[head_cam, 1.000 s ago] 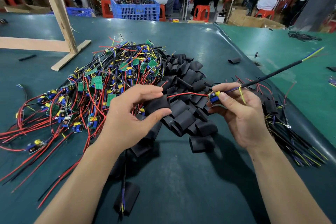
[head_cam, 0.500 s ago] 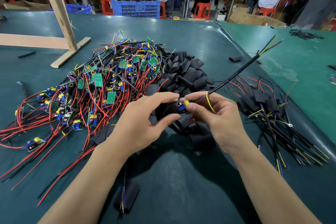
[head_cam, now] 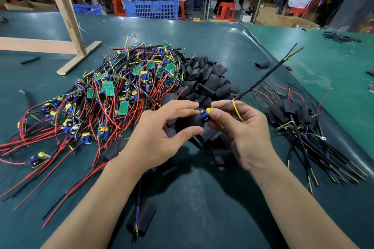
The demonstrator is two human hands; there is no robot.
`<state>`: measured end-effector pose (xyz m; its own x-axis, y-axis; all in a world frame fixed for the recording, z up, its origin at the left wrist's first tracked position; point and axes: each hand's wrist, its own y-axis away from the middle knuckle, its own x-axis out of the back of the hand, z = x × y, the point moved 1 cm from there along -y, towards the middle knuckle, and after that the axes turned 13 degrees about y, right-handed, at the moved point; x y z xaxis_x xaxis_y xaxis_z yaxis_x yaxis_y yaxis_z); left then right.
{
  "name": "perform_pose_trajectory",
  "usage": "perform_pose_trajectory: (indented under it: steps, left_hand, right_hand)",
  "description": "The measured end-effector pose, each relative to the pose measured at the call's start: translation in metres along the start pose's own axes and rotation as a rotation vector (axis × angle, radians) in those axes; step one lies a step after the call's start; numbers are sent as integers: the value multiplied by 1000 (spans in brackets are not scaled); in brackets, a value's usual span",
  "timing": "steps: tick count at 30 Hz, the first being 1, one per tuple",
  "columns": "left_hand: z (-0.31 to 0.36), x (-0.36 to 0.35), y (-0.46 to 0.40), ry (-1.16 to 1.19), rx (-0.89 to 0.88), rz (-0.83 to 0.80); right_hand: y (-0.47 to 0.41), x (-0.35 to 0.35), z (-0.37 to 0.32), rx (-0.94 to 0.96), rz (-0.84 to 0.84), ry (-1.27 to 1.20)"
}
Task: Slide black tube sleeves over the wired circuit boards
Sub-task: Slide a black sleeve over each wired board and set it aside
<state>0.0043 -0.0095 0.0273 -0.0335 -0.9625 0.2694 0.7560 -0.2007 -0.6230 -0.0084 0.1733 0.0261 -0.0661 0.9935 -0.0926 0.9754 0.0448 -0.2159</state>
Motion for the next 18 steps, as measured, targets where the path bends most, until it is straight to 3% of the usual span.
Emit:
perform_pose_trajectory:
  steps: [8,18]
  left_hand:
    - [-7,-5,1,-14,-31,51]
    - [-7,-6,1,-5,-73,64]
  right_hand:
    - [3,-6,1,60,43,81]
    - [1,0,-4,74,-20,247]
